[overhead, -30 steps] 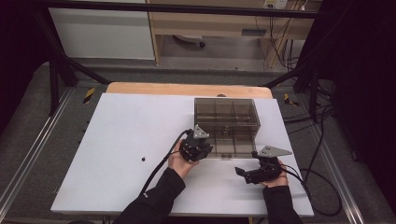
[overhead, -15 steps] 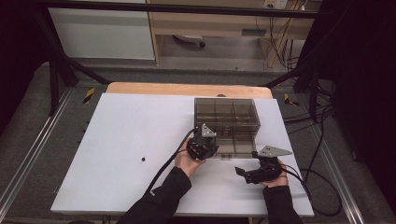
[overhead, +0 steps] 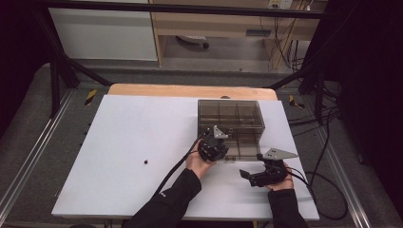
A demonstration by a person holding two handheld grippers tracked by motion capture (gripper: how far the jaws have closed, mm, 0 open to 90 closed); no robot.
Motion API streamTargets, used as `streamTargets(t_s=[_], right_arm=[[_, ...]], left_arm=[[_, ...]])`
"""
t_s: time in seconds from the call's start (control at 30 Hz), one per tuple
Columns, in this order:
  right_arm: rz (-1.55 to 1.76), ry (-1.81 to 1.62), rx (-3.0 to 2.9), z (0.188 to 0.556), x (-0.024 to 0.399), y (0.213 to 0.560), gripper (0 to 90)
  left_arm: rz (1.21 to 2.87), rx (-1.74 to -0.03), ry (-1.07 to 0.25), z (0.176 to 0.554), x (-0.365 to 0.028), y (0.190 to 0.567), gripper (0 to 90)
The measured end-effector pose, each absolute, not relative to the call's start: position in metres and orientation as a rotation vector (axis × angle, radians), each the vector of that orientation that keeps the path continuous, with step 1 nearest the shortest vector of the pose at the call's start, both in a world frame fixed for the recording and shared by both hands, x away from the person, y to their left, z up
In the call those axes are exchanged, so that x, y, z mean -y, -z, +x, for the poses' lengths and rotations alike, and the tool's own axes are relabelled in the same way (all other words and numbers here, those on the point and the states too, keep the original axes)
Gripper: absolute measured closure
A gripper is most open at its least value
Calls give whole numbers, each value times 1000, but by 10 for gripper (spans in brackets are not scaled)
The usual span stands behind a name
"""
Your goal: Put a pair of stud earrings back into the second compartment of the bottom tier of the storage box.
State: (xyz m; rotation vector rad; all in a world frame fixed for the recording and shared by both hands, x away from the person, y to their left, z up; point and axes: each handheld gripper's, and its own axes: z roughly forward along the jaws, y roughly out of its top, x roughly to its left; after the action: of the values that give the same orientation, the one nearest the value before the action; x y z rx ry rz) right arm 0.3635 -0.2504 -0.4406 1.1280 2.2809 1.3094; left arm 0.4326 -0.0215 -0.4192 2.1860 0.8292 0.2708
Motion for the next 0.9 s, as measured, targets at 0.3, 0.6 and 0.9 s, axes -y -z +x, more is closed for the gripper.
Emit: streamTargets(t_s=[0.3, 0.6, 0.9], right_arm=[[1132, -1315, -2283, 363, 250, 441, 5], [1126, -1308, -2284, 364, 250, 441, 5], [1126, -1315, -2280, 364, 250, 440, 5]], left_arm=[[2196, -853, -257, 439, 26, 429, 794], [2205, -841, -266, 439, 27, 430, 751], [2158, -832, -263, 435, 17, 413, 630]])
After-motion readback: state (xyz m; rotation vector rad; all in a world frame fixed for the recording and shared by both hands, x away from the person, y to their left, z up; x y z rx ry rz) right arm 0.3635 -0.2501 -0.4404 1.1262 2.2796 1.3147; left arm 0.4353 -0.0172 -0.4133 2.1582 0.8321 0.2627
